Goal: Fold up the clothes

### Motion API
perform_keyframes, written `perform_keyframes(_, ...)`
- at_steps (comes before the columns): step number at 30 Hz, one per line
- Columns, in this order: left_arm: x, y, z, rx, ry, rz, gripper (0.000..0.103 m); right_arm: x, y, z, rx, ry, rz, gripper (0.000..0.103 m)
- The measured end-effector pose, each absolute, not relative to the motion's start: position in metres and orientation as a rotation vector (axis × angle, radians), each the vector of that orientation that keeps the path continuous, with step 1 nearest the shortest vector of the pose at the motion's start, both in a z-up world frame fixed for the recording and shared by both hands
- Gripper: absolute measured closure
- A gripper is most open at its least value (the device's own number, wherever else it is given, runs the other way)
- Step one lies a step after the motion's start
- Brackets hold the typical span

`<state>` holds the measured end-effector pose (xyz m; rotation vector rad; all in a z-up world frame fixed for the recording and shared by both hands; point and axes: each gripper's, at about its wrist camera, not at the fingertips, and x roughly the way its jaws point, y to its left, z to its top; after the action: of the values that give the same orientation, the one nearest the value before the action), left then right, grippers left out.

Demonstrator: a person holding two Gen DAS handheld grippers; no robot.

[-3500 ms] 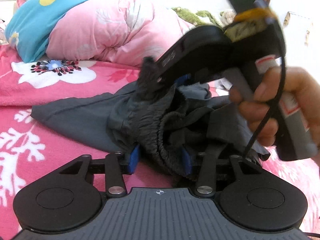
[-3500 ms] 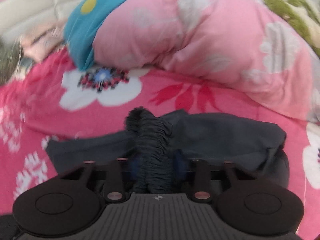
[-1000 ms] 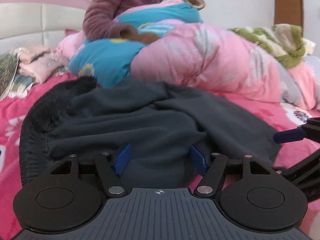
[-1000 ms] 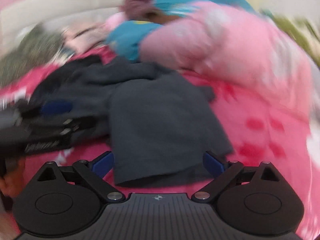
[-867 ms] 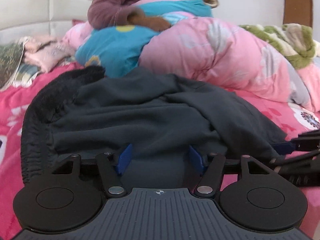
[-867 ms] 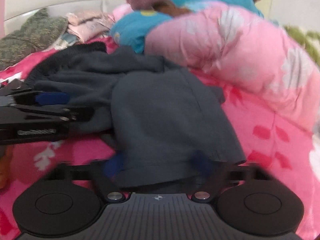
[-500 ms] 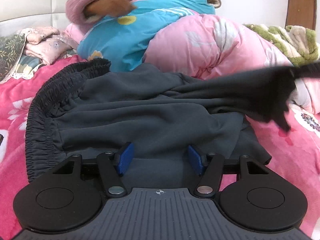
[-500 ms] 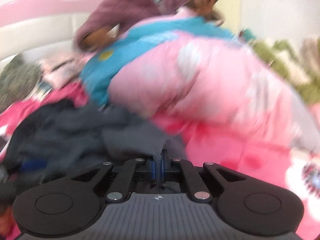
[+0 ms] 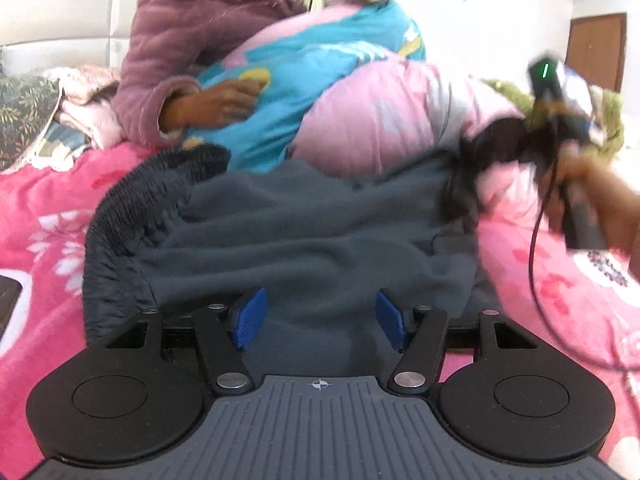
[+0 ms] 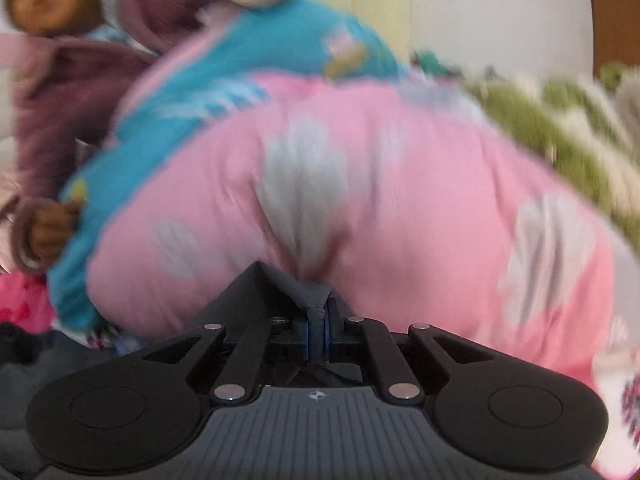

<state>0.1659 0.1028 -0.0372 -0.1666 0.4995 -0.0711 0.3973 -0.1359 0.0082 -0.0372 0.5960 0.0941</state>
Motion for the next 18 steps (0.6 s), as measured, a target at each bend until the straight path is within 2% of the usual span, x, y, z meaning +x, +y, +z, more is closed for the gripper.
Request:
perform_keyframes(1,0.164,0.102,-0.035,-0.168,0.491,-0.075,0.042,0.399,-0.138,0.002,-0.046,0.630,0.079,0.084)
perform_keyframes(3,0.158,0.101,-0.030,-0.167,0.470,-0.080,0.041,0.393,-0.142,-0.005,-0.091,0.657,0.047,0.057)
perform_keyframes(5,0.153,0.100,-0.026,-0.158,0.448,-0.077,0.040,0.379,-0.145,-0.001,-0.131,0.621,0.043,0.049)
perform_keyframes(6,0.151,0.101,-0.025,-0.152,0.438,-0.066,0.040,0.370,-0.147,0.005,-0.141,0.596,0.045,0.041)
perform_keyframes(11,0.147,0.111,-0.028,-0.156,0.439,-0.014,0.040,0.334,-0.139,0.048,-0.113,0.476,0.162,0.026)
perform_keyframes(14,0.148,0.119,-0.032,-0.173,0.457,0.017,0.040,0.329,-0.100,0.056,-0.102,0.514,0.338,0.018)
perform_keyframes(18,0.155,0.137,-0.043,-0.240,0.519,0.037,0.040,0.335,-0.016,0.038,-0.132,0.608,0.530,0.013)
